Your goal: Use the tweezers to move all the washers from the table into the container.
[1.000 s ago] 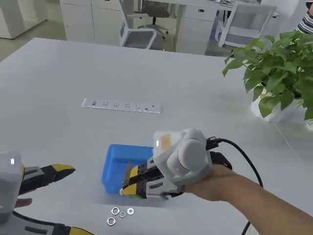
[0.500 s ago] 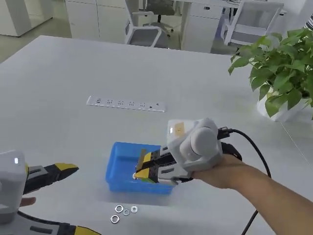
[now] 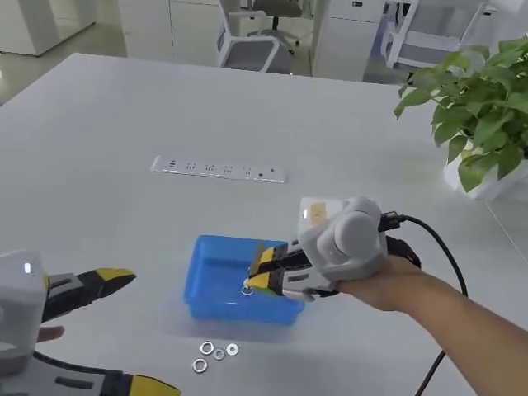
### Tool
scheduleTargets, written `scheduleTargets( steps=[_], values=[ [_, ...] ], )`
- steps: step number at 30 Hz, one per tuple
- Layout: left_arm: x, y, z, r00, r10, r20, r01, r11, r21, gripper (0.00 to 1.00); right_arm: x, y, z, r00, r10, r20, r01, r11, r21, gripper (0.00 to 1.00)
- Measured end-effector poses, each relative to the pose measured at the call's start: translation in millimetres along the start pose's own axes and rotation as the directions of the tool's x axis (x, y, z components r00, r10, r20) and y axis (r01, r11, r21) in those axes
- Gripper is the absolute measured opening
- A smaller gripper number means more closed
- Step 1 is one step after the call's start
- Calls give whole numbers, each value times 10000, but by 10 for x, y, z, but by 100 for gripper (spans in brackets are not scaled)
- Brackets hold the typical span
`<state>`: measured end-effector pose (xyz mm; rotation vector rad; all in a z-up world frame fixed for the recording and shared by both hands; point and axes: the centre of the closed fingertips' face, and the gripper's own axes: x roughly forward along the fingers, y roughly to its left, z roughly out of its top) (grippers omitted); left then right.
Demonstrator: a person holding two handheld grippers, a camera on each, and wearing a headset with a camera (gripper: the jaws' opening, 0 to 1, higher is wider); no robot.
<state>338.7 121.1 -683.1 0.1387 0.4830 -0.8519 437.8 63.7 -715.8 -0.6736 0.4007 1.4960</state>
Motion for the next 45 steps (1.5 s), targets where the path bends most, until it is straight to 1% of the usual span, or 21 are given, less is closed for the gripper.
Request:
scheduleTargets(
  steps=[5,9,14,18,20,24,27,31,35,39,42,45],
  values=[
    [1,1,13,10000,39,69,-39,10000,-42,99,32,-54,-86,10000,-25,-43,25,9999,154,9],
    [3,23,16,9999,152,67,-152,9998,95,99,73,-84,-150,9999,-6,-117,9,9997,224,9],
    [14,49,18,9998,178,97,-177,9998,-16,99,118,-83,-220,9997,89,-232,-82,9995,293,9],
    [36,46,-1,9999,125,47,-125,9999,-83,99,164,-96,-293,9993,157,-340,-145,9993,351,9],
    [48,47,-8,9999,121,41,-120,9999,-108,99,181,-108,-338,9987,154,-489,-140,9994,301,9],
    [76,49,-14,9999,102,43,-101,9998,-175,99,205,-121,-398,9982,176,-574,-154,9992,380,9],
    [97,59,0,9999,138,73,-137,9998,-158,98,216,-125,-437,9977,198,-644,-172,9990,411,9],
    [126,88,53,9996,183,211,-179,9996,-211,96,223,-130,-467,9974,214,-688,-182,9987,471,9],
    [154,103,103,9997,70,254,-64,9996,-260,90,247,-133,-502,9973,255,-695,-216,9982,562,9],
    [208,88,160,9993,-204,300,211,9995,-243,82,258,-112,-529,9966,305,-770,-264,9982,534,9],
    [263,118,194,9996,-165,214,165,9999,-11,76,256,-119,-544,9970,286,-723,-238,9975,661,9],
    [319,141,231,9997,-236,72,235,9994,238,67,252,-122,-563,9967,283,-760,-233,9975,665,9]
  ],
)
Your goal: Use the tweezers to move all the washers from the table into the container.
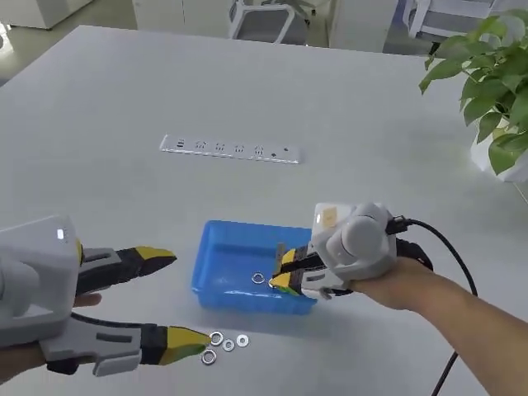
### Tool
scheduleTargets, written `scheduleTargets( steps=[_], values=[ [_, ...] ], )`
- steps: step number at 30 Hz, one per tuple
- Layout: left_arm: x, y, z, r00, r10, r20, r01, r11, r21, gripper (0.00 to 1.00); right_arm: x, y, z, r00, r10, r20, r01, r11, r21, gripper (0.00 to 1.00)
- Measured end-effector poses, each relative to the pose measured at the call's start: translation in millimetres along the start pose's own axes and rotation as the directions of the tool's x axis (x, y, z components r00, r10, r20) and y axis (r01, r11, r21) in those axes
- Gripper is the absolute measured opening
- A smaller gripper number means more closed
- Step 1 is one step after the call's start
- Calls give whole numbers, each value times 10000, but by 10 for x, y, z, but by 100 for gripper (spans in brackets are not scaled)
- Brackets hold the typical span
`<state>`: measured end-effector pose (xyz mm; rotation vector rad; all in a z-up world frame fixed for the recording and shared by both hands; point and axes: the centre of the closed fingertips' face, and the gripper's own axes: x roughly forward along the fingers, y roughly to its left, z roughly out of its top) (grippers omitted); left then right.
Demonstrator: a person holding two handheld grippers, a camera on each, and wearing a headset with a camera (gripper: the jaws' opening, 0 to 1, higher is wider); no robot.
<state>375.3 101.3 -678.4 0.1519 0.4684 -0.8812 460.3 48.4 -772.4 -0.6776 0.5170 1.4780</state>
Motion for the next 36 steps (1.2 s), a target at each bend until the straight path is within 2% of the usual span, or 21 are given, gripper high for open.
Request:
scheduleTargets(
  steps=[10,13,20,28,36],
  values=[
    [235,73,202,9979,-651,65,644,9949,776,47,-2,6,0,10000,42,-9,-42,10000,-58,9],
    [319,80,231,9962,-871,-84,875,9915,960,42,3,6,2,10000,60,-4,-60,10000,-63,9],
    [517,154,314,9953,-970,-72,971,9872,1262,37,-2,11,-2,10000,64,39,-64,10000,-6,9],
    [677,137,379,9902,-1396,1,1380,9788,1515,29,-1,15,-2,10000,76,64,-76,10000,-35,9],
    [868,95,410,9832,-1815,-206,1821,9653,1873,23,2,20,-3,9999,133,33,-132,9995,-292,9]
  ],
)
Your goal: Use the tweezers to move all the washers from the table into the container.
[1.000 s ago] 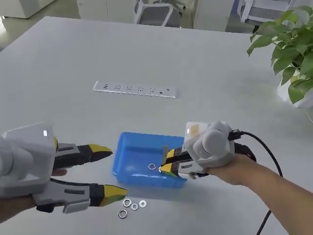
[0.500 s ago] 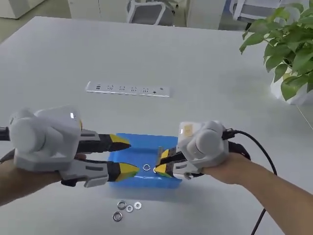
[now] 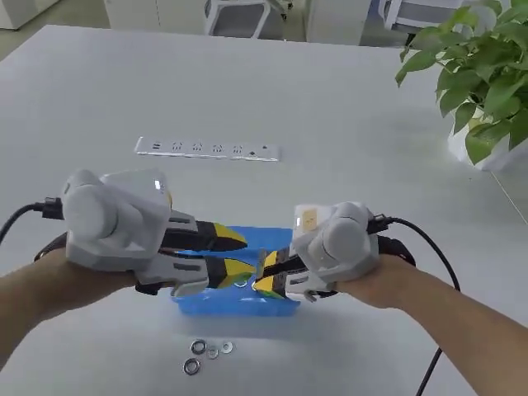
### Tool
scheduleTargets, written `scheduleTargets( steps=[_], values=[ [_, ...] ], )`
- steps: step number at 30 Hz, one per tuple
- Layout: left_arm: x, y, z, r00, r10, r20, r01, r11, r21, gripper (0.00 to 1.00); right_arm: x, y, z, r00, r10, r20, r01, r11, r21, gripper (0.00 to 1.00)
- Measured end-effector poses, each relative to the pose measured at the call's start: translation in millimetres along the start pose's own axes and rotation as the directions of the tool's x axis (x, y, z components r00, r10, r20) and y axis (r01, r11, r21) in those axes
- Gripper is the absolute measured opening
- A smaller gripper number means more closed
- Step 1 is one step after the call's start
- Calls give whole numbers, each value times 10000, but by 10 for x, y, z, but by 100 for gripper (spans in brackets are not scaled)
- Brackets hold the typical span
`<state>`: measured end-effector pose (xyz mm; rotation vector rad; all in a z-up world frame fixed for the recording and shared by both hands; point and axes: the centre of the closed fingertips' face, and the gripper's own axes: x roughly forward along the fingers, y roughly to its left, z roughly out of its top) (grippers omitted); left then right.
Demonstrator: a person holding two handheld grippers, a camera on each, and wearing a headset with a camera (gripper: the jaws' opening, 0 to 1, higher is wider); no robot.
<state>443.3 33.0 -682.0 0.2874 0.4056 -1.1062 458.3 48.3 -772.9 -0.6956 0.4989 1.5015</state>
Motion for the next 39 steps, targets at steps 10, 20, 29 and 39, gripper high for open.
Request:
scheduleTargets(
  steps=[10,20,29,39],
  values=[
    [140,17,-5,9988,-393,-289,407,9979,503,14,2,5,6,9999,110,-20,-110,9990,-427,9],
    [170,-8,-12,9978,-471,-457,518,9928,1079,7,15,10,12,9998,169,-117,-178,9960,-880,11],
    [185,29,-33,9978,-470,-464,523,9915,1190,5,-19,-15,19,9999,-67,-116,56,9962,-867,14],
    [169,41,9,9984,-419,-387,459,9928,1106,5,-97,-31,66,9996,-281,22,282,9969,-736,17]
  ],
)
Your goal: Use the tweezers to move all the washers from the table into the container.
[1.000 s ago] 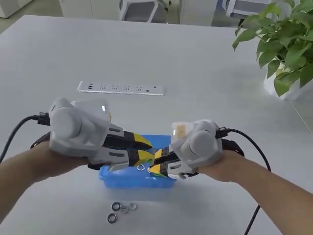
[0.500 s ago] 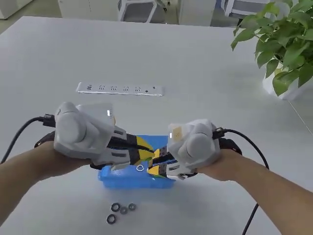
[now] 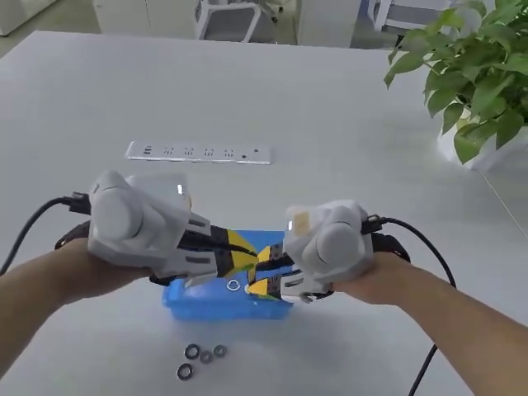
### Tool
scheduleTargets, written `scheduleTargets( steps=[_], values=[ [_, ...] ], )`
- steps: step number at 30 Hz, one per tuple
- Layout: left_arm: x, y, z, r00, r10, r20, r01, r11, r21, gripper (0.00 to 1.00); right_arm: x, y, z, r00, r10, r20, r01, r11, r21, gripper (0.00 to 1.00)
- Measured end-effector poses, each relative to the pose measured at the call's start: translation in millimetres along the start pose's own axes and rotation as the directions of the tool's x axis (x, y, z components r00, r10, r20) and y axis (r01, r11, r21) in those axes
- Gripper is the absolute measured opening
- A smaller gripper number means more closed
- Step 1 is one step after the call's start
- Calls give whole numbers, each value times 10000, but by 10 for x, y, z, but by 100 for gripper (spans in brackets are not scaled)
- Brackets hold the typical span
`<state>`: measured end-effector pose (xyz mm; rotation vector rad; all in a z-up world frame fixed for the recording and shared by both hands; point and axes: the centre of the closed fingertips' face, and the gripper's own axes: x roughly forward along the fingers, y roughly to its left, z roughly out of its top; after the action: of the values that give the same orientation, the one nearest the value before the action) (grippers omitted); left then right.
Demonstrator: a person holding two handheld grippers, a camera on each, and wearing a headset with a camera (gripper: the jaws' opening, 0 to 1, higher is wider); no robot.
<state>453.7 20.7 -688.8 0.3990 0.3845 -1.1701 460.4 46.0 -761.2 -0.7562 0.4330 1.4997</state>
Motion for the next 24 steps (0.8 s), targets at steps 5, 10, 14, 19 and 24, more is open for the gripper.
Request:
scheduleTargets(
  steps=[5,10,14,19,24],
  values=[
    [-24,-28,58,10000,-21,7,21,10000,53,5,-57,-5,43,9999,-125,118,123,9999,105,19],
    [-62,-50,106,10000,-10,16,10,10000,25,5,-116,-7,74,9995,-252,208,247,9994,241,20],
    [-96,-81,150,10000,33,23,-32,10000,-89,5,-167,19,98,9992,-299,284,291,9992,271,22],
    [-148,-100,201,9999,112,-11,-112,9999,-10,5,-237,55,127,9986,-401,336,389,9986,358,23],
    [-205,-131,268,9999,154,-20,-154,9999,80,5,-341,93,148,9973,-596,418,573,9969,546,27]
  ],
)
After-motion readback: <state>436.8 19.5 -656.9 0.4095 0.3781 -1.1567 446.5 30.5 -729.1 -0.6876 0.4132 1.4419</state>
